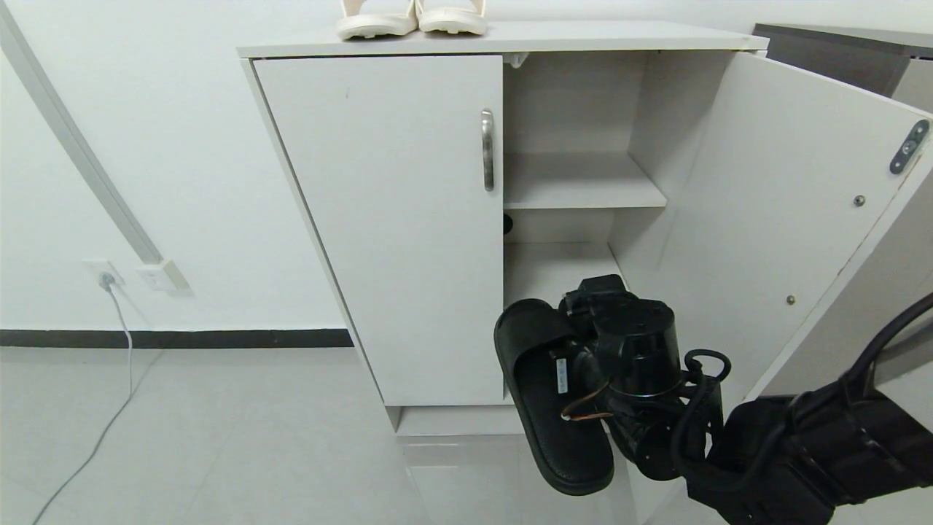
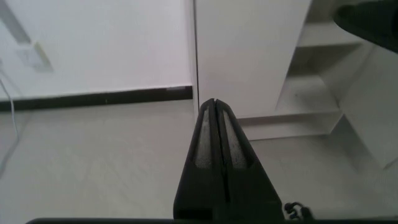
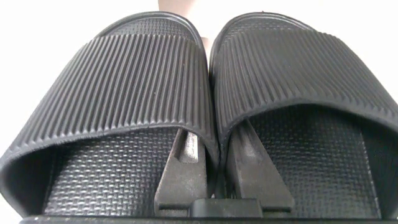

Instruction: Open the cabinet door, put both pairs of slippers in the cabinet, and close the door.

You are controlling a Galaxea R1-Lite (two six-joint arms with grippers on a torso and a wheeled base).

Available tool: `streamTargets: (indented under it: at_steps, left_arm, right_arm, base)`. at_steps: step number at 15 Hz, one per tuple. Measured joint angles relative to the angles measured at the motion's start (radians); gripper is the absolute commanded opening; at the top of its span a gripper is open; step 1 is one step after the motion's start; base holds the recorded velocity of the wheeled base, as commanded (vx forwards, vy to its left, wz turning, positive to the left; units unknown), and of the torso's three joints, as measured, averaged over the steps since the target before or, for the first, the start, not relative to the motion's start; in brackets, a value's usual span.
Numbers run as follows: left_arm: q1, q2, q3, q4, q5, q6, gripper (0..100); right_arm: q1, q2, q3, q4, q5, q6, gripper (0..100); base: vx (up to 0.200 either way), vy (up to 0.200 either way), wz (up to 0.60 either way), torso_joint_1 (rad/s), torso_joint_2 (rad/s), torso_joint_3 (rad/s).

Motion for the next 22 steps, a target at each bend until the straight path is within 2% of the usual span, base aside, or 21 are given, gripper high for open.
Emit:
streamTargets:
  at_steps: [1,2,4,6,9,12,13,22]
  left_arm:
    - [0.0,-0.008,0.002,0.006,-0.01,0.022,0]
    - [0.0,-0.013,0.002,0.006,-0.011,0.018,0]
    - [0.001,-0.019,0.002,0.006,-0.01,-0.02,0]
    - [0.001,-0.022,0.002,0.006,-0.004,-0.034,0]
    - [0.0,-0.023,0.002,0.006,-0.002,-0.034,0]
    - [0.001,-0.023,0.002,0.006,-0.001,-0.034,0]
    - [0.0,-0.023,0.002,0.006,-0.001,-0.034,0]
    - [-0.001,-0.023,0.002,0.006,-0.002,-0.035,0]
  right_arm:
    - [0.0,0.001,0.001,-0.003,0.0,0.0,0]
    - [0.001,0.002,0.001,-0.004,0.0,-0.001,0]
    - [0.003,0.004,-0.008,-0.004,0.0,-0.002,0]
    - [0.003,0.012,-0.049,-0.004,-0.01,-0.001,0]
    - [-0.004,0.048,-0.159,-0.003,-0.105,-0.001,0]
    - [-0.017,0.08,-0.213,-0.002,-0.17,-0.001,0]
    - [-0.021,0.086,-0.218,-0.002,-0.179,-0.001,0]
    - [-0.029,0.099,-0.218,-0.003,-0.213,-0.004,0]
  base:
    - [0.0,0.0,0.0,0.0,0.0,0.0]
    - [0.0,0.0,0.0,0.0,0.0,0.0]
    - [0.0,0.0,0.0,0.0,0.0,0.0]
    - [0.0,0.0,0.0,0.0,0.0,0.0]
    - [0.0,0.0,0.0,0.0,0.0,0.0]
    - [0.0,-0.2,0.0,0.002,0.0,0.004]
    - [0.0,-0.2,0.0,0.007,0.01,0.002]
    - [0.0,0.0,0.0,0.0,0.0,0.0]
